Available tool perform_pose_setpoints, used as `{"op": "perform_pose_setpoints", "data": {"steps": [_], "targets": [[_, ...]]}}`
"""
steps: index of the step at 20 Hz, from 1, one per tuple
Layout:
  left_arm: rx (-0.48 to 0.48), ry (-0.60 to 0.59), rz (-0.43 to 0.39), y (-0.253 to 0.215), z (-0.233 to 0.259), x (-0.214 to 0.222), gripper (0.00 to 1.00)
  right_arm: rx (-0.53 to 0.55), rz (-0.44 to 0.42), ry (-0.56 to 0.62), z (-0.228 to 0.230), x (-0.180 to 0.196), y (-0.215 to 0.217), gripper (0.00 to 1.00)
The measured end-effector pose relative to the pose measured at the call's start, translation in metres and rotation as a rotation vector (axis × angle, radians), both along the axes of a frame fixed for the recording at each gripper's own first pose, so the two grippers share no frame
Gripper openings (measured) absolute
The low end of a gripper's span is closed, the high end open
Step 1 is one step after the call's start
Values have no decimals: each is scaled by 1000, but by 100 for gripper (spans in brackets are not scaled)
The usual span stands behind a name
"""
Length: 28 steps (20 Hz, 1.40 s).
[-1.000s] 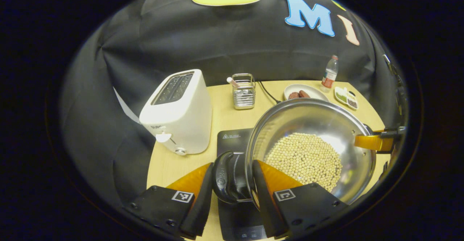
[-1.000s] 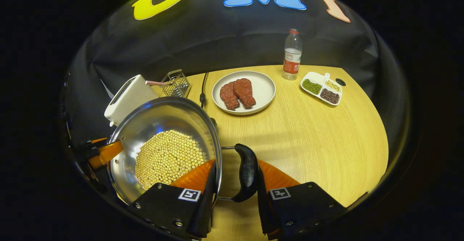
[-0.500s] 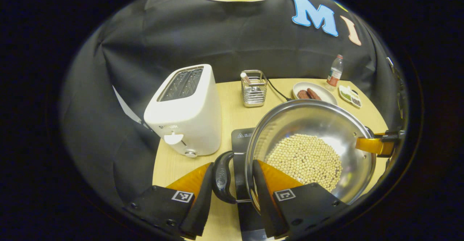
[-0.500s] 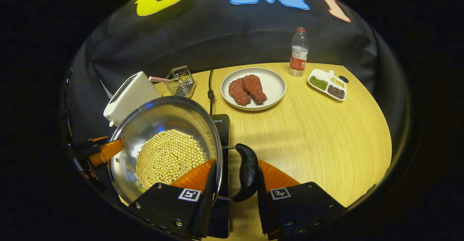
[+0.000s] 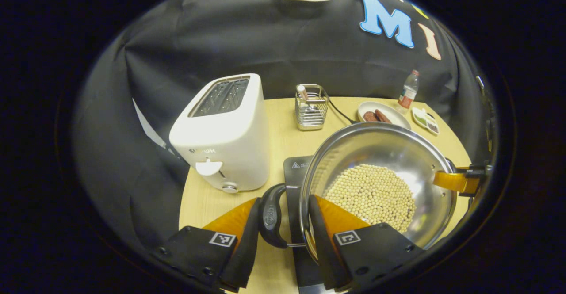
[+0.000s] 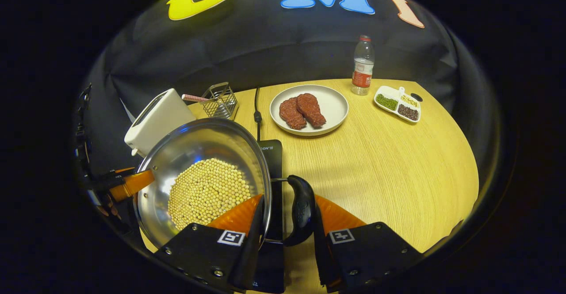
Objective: First push the handle of the pot to place it horizontally, then grasp the pot with both hands and set it on the induction cooktop.
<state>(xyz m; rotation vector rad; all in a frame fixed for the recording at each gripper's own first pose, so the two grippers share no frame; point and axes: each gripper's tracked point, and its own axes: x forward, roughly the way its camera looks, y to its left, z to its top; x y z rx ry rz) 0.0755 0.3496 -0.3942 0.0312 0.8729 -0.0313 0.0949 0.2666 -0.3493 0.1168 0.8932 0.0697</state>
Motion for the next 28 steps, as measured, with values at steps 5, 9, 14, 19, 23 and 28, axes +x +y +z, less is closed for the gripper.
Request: {"op": "perform_pose_setpoints", "data": {"steps": [5,9,14,19,23,28], "targets": [[-60,-60,88,7,12,5,70,-4,42,-32,1,3,-1,55],[-21,-157,149,15,52,3,77,27,84,-97,28,3,-8,71],[-44,-317,190,-32,126,-8,82,18,130,-237,87,0,-46,71],[-107,-487,128,-149,207,-19,81,-1,92,-432,177,-8,-115,71],[-127,-599,85,-232,259,-24,82,-53,52,-564,235,-22,-175,71],[-165,-710,62,-307,315,-37,82,-68,3,-710,314,-47,-234,71]]}}
